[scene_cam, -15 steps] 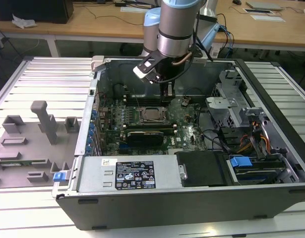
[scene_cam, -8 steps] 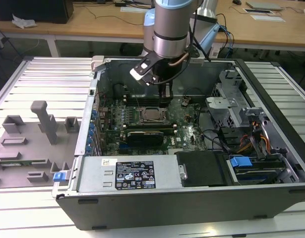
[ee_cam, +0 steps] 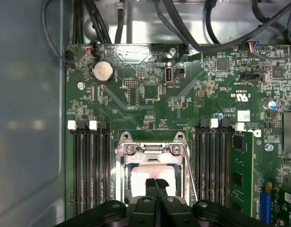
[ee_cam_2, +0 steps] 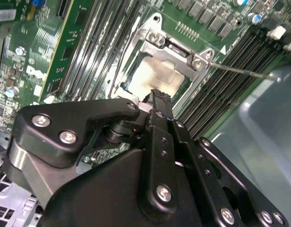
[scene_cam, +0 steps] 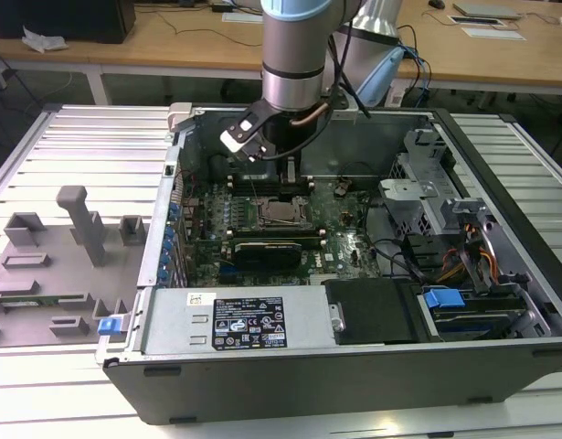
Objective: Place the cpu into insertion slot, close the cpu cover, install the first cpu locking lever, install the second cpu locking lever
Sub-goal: 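Close the cpu cover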
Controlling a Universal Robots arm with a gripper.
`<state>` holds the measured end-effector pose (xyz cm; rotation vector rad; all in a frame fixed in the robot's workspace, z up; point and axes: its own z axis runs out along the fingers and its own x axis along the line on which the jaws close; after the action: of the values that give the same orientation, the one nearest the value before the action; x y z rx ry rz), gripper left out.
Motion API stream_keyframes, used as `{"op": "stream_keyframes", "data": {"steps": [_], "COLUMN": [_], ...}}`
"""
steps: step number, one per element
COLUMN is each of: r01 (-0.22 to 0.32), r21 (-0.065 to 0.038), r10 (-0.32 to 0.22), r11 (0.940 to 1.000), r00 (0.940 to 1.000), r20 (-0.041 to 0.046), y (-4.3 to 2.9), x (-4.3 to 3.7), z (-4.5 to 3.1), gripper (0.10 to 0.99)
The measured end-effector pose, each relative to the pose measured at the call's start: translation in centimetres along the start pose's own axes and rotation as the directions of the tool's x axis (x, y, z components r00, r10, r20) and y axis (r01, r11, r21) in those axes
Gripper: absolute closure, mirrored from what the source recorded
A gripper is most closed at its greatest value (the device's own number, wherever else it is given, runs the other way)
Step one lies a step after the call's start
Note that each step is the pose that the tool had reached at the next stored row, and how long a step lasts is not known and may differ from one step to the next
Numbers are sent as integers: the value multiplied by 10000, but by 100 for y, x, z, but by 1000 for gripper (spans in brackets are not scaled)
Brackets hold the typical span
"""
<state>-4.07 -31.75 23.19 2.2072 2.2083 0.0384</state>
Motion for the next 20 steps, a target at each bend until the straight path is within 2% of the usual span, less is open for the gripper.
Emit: {"op": "stream_keyframes", "data": {"steps": [3, 6, 10, 12, 13, 15, 16, 18, 19, 20], "r01": [158, 992, 1930, 2408, 2635, 3450, 3720, 4085, 4328, 4605], "r21": [-1, 1, 2, 2, 2, 3, 1, 0, -1, -3], "r10": [-158, -992, -1929, -2408, -2635, -3450, -3720, -4085, -4328, -4605], "r11": [9999, 9951, 9812, 9706, 9647, 9386, 9282, 9128, 9015, 8877], "r00": [9999, 9951, 9812, 9705, 9646, 9386, 9282, 9127, 9015, 8876], "r20": [-8, -31, -53, -59, -62, -72, -78, -84, -90, -95], "y": [0, 0, 0, 0, 0, 0, 0, 0, 0, 0], "x": [1, 1, 1, 0, 0, 0, 0, 0, 0, 0], "z": [2, 3, 5, 5, 5, 6, 7, 7, 8, 8], "gripper": [980, 980, 980, 980, 980, 980, 980, 980, 980, 980]}}
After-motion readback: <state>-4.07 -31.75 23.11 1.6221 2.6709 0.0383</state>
